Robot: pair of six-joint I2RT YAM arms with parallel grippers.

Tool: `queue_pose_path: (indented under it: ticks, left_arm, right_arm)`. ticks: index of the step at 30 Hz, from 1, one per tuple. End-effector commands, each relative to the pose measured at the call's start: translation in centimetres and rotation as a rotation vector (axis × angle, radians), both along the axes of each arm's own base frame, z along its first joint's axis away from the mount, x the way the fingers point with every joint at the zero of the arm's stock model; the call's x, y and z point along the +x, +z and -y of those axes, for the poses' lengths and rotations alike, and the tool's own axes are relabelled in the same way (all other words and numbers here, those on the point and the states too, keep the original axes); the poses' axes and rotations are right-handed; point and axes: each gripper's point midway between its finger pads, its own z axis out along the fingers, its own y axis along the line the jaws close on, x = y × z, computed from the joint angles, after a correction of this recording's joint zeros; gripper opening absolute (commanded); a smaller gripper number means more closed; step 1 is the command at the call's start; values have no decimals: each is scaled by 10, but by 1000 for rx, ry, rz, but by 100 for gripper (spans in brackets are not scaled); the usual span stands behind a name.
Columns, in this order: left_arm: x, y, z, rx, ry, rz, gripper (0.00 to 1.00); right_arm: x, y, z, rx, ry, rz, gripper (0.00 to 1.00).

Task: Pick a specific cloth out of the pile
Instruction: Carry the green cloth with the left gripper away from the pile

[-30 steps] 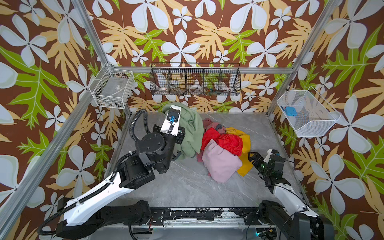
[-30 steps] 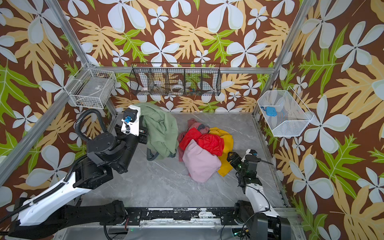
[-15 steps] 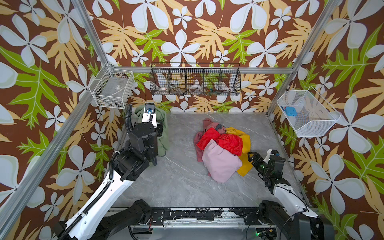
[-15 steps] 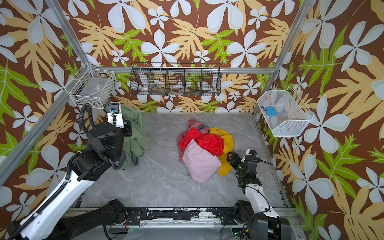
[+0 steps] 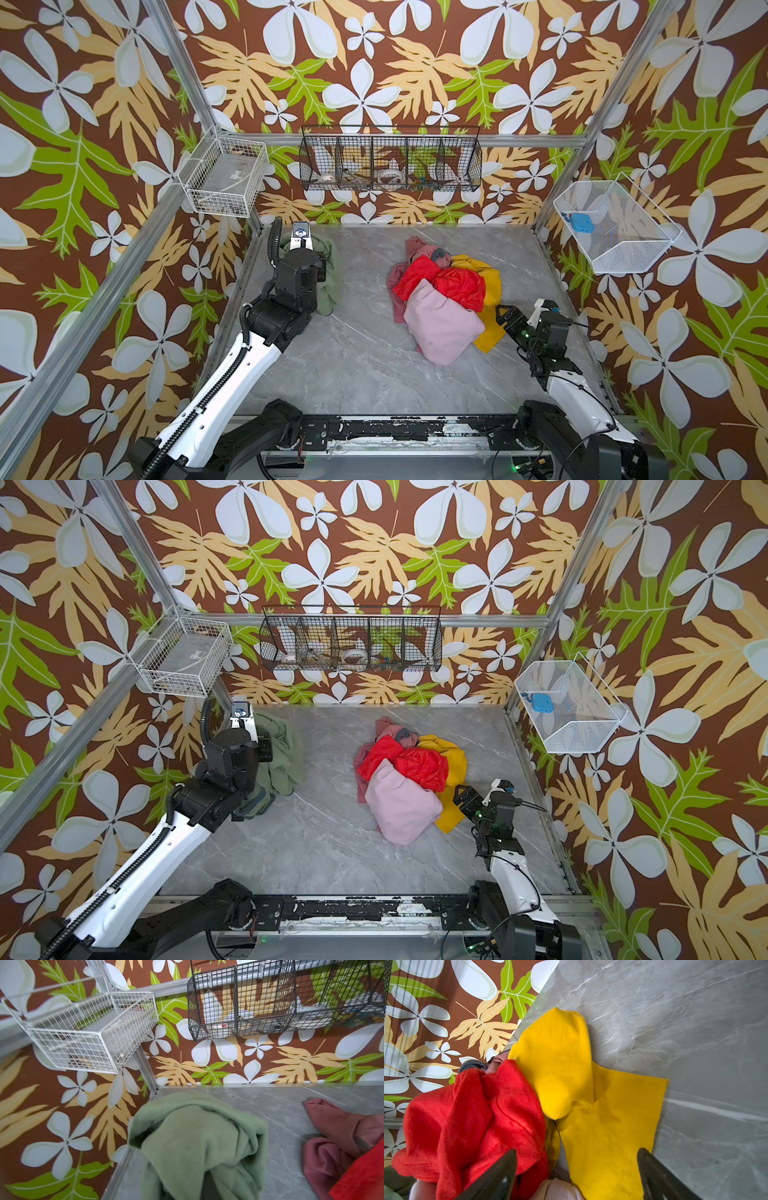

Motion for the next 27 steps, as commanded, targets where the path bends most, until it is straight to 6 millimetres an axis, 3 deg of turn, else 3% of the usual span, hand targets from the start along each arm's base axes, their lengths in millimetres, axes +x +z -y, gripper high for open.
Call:
queue_pose_path:
  ticks: [1, 7, 16, 23, 27]
  left_arm:
    - [-3, -4, 6, -235, -15, 60, 0]
    - [-11, -48, -24, -422, 37, 19, 0]
    - [-35, -87, -74, -500, 202, -33, 0]
    - [-48, -135, -81, -585, 284, -127, 0]
    - [-59, -176, -95, -663, 388, -190, 0]
  right_arm:
    - [0, -1, 1, -3, -3, 1, 90]
    - [-1, -3, -1, 1, 6, -5, 90]
    - [-2, -6, -2, -2, 13, -9, 90]
    - [-1, -8, -3, 1, 22, -16, 90]
    - [1, -7, -3, -4, 27, -19, 90]
